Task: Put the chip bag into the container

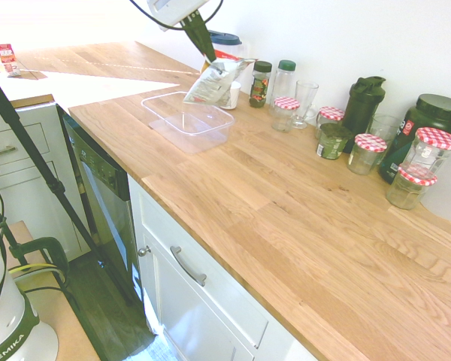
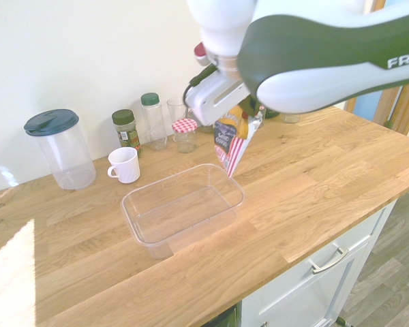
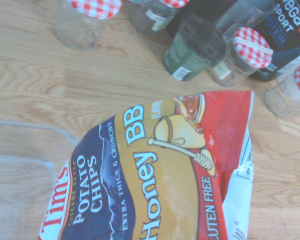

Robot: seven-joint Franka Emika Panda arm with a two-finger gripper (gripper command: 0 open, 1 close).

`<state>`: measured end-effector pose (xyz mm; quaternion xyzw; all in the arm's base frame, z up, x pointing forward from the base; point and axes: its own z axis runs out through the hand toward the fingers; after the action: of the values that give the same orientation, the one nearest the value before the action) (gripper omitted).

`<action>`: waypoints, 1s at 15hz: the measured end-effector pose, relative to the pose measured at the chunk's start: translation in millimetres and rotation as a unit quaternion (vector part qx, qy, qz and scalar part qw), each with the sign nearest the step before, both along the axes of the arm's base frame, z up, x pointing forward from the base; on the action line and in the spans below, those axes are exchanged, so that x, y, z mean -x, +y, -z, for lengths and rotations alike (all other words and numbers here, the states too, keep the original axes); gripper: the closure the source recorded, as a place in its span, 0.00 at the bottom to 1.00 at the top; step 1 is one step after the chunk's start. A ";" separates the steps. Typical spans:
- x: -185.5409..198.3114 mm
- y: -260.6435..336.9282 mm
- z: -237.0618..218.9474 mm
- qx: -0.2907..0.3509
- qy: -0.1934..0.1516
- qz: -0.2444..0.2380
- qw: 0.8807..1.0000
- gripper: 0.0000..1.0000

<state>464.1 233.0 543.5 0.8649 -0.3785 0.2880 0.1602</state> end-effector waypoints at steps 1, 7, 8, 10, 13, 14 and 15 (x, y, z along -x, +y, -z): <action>-6.6 17.6 12.1 0.004 0.004 0.001 1.000 1.00; -61.6 87.6 101.4 0.023 0.051 0.012 0.998 0.00; -67.0 91.3 105.8 0.023 0.054 0.015 0.998 0.00; -73.7 93.0 111.2 0.025 0.059 0.021 0.998 0.00; -75.1 92.4 114.9 0.025 0.064 0.026 0.997 0.00; -75.8 91.2 115.3 0.026 0.064 0.028 0.997 0.00; -76.6 89.8 115.6 0.026 0.064 0.030 0.997 0.00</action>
<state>540.8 322.8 427.9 0.8657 -0.3853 0.2365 0.2148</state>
